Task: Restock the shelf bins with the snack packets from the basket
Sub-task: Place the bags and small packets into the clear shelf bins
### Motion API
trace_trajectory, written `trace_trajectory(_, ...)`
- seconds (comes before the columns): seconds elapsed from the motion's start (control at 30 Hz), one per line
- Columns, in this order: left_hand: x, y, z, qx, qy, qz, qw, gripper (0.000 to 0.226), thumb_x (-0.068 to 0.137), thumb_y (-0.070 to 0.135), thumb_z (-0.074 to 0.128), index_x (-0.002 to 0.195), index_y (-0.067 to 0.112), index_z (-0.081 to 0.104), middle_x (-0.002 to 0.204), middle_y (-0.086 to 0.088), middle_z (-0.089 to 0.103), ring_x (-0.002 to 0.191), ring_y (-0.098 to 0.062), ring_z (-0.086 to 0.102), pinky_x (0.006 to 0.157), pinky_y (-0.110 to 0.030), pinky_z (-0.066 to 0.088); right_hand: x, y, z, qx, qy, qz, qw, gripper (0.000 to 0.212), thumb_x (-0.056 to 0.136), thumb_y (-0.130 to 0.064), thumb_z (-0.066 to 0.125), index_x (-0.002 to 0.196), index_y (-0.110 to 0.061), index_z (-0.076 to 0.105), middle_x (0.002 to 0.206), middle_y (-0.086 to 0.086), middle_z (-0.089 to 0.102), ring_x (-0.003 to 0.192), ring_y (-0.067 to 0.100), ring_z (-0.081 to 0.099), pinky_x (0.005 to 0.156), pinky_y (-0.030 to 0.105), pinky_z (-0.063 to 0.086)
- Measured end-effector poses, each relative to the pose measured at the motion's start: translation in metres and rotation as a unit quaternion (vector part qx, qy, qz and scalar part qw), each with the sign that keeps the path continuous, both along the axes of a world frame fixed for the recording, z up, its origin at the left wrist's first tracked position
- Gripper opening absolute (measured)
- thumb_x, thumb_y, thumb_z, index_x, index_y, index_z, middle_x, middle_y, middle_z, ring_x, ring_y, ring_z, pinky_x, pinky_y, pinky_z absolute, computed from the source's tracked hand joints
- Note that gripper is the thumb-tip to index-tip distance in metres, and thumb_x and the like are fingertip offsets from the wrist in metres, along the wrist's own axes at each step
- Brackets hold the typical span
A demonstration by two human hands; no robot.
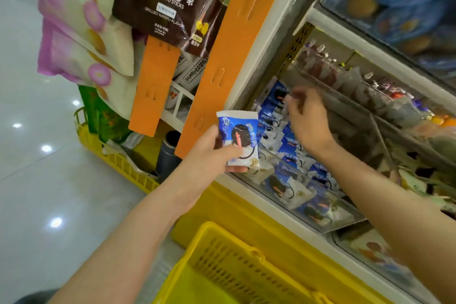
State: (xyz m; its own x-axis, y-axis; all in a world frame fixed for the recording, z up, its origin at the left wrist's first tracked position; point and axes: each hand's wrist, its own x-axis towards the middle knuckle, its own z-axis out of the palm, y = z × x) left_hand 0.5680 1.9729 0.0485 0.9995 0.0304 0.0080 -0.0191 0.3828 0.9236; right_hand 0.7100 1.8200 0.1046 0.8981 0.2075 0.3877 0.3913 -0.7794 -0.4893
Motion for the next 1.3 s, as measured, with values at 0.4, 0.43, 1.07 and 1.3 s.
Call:
trace_trajectory(0.4, -0.031, -0.045, 0.001, 0.025, -0.097, 0.054, 0.994, 0.029, 0.085, 0.025, 0.06, 0.111, 0.032, 0.051, 0.099, 0.012, 0.068, 0.076, -0.002, 0.062, 0.059, -0.018, 0.051, -0.148, -0.019, 0.021, 0.18, 0.262, 0.11, 0.942, 0.018, 0.085, -0.013, 0.065, 0.1, -0.023, 0.063, 0.095, -0.004, 0.072, 0.085, 0.0, 0.066, 0.074, 0.01, 0.051)
trace_trajectory(0.43, -0.032, -0.051, 0.001, 0.043, -0.101, 0.06, 0.992, 0.027, 0.085, 0.024, 0.061, 0.109, 0.032, 0.051, 0.1, 0.01, 0.066, 0.077, -0.002, 0.063, 0.059, -0.019, 0.051, -0.152, -0.022, 0.02, 0.171, 0.258, 0.099, 0.946, 0.017, 0.085, -0.013, 0.065, 0.101, -0.019, 0.066, 0.098, -0.002, 0.072, 0.088, 0.003, 0.066, 0.078, 0.014, 0.051)
trace_trajectory(1.07, 0.019, -0.032, 0.0, 0.637, -0.275, 0.108, 0.712, 0.033, 0.099, 0.031, 0.028, 0.114, 0.023, 0.056, 0.11, 0.008, 0.062, 0.104, -0.012, 0.052, 0.094, -0.025, 0.02, 0.023, -0.068, 0.024, -0.045, 0.078, -0.122, 0.988, 0.036, 0.091, -0.031, 0.059, 0.102, 0.003, 0.065, 0.1, 0.023, 0.067, 0.081, 0.028, 0.059, 0.071, 0.035, 0.046)
trace_trajectory(1.3, 0.023, -0.027, -0.002, 0.626, -0.294, 0.103, 0.715, 0.031, 0.095, 0.028, 0.034, 0.102, 0.02, 0.063, 0.096, 0.006, 0.066, 0.091, -0.014, 0.057, 0.089, -0.025, 0.025, 0.089, -0.059, -0.001, -0.092, 0.024, -0.126, 0.988, 0.032, 0.089, -0.019, 0.062, 0.116, -0.002, 0.057, 0.116, 0.017, 0.062, 0.106, 0.03, 0.058, 0.092, 0.041, 0.047)
